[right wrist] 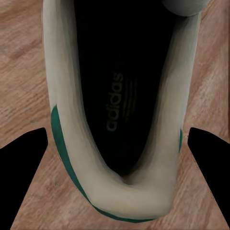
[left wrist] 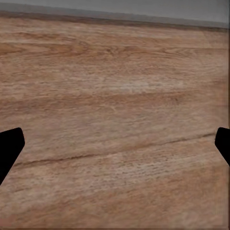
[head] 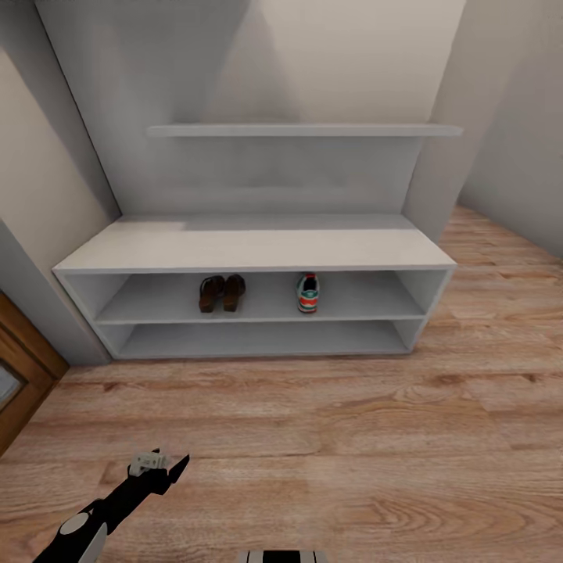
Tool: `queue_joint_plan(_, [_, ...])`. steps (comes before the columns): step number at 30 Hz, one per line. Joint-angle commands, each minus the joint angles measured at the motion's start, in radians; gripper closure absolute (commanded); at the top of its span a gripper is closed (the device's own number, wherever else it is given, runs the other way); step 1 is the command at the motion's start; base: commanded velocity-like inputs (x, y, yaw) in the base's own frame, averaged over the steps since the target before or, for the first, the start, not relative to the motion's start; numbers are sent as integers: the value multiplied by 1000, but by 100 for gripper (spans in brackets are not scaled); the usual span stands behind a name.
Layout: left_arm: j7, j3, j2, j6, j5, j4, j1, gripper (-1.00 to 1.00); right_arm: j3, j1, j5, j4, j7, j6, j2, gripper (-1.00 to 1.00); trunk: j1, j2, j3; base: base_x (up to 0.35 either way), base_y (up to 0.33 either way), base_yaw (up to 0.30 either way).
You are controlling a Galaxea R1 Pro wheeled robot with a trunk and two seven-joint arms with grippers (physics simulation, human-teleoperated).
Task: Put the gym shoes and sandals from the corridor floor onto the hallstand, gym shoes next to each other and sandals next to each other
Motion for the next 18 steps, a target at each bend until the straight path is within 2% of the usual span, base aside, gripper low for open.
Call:
queue_joint_plan(1, [-7, 2, 0, 1, 6, 1, -1, -100, -1, -1, 2, -1, -1, 5, 0, 100, 0, 0, -1, -79, -43, 0])
queue_joint_plan(11, [-7, 2, 1, 1, 6, 1, -1, -100, -1, -1, 2, -1, -1, 5, 1, 100, 0, 0, -1, -225, -10, 0])
queue_joint_plan(18, [-7, 3, 1, 1, 6, 1, -1, -100, -1, -1, 1, -2, 0, 5, 1, 100, 0, 0, -1, -50, 0, 0])
